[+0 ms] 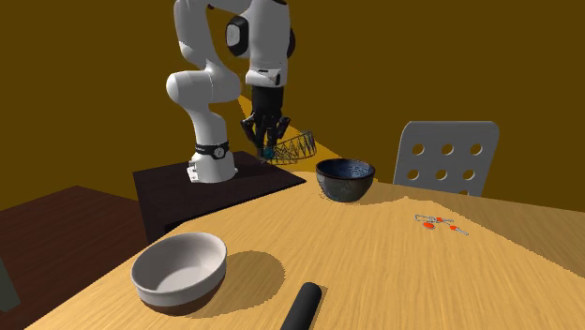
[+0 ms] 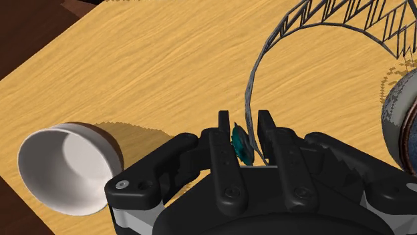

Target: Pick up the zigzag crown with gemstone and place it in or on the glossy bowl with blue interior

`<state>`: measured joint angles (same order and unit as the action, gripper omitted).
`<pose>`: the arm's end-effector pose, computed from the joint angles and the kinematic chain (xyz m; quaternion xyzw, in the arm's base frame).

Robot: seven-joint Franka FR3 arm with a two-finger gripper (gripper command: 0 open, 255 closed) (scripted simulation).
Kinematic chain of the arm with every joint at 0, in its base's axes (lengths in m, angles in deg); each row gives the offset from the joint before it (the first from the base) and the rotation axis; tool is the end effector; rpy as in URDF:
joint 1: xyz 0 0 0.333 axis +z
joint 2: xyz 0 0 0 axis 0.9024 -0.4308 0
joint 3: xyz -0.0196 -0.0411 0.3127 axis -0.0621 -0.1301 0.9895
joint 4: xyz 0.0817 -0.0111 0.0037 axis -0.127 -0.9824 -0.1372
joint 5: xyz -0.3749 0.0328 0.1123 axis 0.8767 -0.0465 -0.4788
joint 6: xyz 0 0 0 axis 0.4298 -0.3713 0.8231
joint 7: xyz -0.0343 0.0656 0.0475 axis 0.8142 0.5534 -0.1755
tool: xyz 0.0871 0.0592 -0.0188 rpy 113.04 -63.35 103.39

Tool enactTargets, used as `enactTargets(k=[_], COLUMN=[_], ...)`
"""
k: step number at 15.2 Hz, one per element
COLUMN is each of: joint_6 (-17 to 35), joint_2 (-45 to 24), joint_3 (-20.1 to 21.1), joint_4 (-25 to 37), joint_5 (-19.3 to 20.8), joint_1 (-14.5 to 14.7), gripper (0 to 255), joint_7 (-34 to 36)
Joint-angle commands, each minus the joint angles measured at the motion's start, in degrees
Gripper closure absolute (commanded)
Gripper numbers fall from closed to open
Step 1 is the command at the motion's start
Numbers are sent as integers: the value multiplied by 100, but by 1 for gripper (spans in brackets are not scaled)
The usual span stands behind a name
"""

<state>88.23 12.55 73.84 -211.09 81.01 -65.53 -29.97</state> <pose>0.3864 0.0033 0.3507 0.9991 0.0016 -0.0350 0.0224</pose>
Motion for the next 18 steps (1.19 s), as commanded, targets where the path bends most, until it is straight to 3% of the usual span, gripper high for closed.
enactTargets(k=[1, 9, 16, 18], joint_6=[14, 1, -112, 45], joint_2=[-153, -989, -1893, -1994], joint_3=[200, 967, 1477, 1479], joint_4=[129, 954, 1944, 1884], joint_5=[-110, -349, -235, -199], joint_1=[153, 669, 1018, 1019], gripper=[255, 255, 255, 255], joint_7=[274, 1400, 2359, 2387])
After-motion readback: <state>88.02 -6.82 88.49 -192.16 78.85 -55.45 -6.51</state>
